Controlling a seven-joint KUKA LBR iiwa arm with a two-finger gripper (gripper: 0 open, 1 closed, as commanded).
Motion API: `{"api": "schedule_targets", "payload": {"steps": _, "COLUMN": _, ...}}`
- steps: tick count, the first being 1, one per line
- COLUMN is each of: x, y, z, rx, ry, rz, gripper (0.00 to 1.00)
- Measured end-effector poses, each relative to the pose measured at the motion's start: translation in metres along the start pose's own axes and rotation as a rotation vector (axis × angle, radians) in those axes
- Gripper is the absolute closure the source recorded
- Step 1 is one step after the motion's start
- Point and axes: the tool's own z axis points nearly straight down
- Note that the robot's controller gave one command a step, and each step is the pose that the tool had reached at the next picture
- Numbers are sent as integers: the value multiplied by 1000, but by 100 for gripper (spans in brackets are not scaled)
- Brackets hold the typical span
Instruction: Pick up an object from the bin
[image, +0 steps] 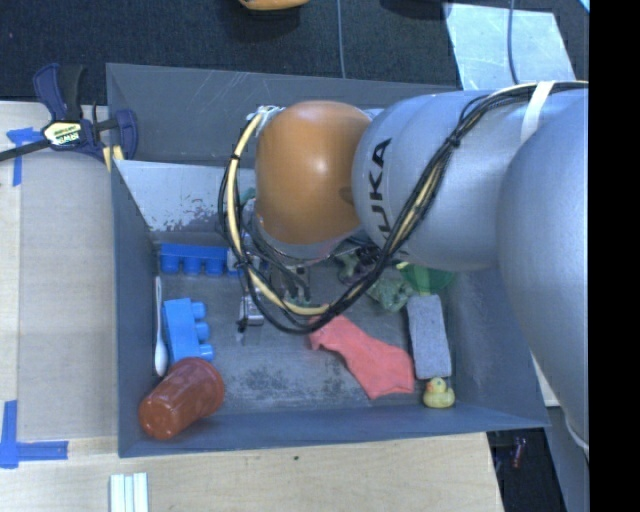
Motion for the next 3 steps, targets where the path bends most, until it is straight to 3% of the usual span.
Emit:
{"api": "schedule_targets", "payload": {"steps": 1, "x": -2, "y": -1, "z": -4, "rx": -2, "ry": -8, "rz": 3, "gripper": 0}}
{"api": "schedule_targets", "payload": {"steps": 2, "x": 8, "y": -77, "z": -6, "rx": -1, "ry": -7, "rz": -55, "gripper": 0}}
{"api": "schedule_targets", "payload": {"steps": 3, "x": -42, "y": -75, "z": -2, "rx": -2, "ry": -12, "rz": 54, "gripper": 0}}
